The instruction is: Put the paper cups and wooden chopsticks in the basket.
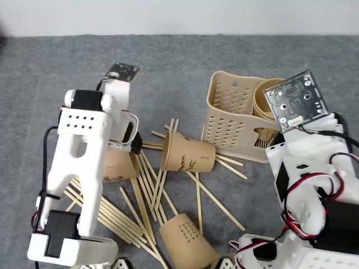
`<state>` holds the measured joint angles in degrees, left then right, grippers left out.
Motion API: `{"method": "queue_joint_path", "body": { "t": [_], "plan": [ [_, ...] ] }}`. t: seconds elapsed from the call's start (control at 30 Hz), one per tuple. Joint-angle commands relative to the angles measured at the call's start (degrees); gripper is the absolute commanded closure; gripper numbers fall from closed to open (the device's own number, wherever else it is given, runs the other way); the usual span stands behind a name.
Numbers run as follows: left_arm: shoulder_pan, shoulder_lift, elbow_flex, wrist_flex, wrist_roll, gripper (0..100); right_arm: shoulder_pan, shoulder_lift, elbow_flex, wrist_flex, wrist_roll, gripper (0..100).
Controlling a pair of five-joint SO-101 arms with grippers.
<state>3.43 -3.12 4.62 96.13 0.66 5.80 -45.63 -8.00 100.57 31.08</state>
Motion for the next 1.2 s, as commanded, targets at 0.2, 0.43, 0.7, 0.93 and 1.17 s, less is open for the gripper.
{"method": "queue_joint_path", "body": {
  "t": [0.2,0.43,0.7,0.93,1.17],
  "plan": [
    [-1.32,-0.44,9.45,-10.9,0.35,77,0.66,-0.22,0.09,1.98,-0.35,70.0],
    [-1.23,-0.53,11.91,-11.52,-4.84,90,0.66,-0.66,0.09,1.89,-0.26,70.0],
    [0.53,-1.14,10.42,-6.86,-6.42,99,0.66,-0.66,0.0,1.89,-0.18,70.0],
    [3.34,-1.14,-1.71,3.6,-6.51,99,0.75,-0.75,-0.44,1.89,-0.18,70.0],
    [3.16,-1.23,-10.42,4.48,-6.42,99,7.69,-3.91,-1.93,1.8,-0.18,70.0]
  ]
}}
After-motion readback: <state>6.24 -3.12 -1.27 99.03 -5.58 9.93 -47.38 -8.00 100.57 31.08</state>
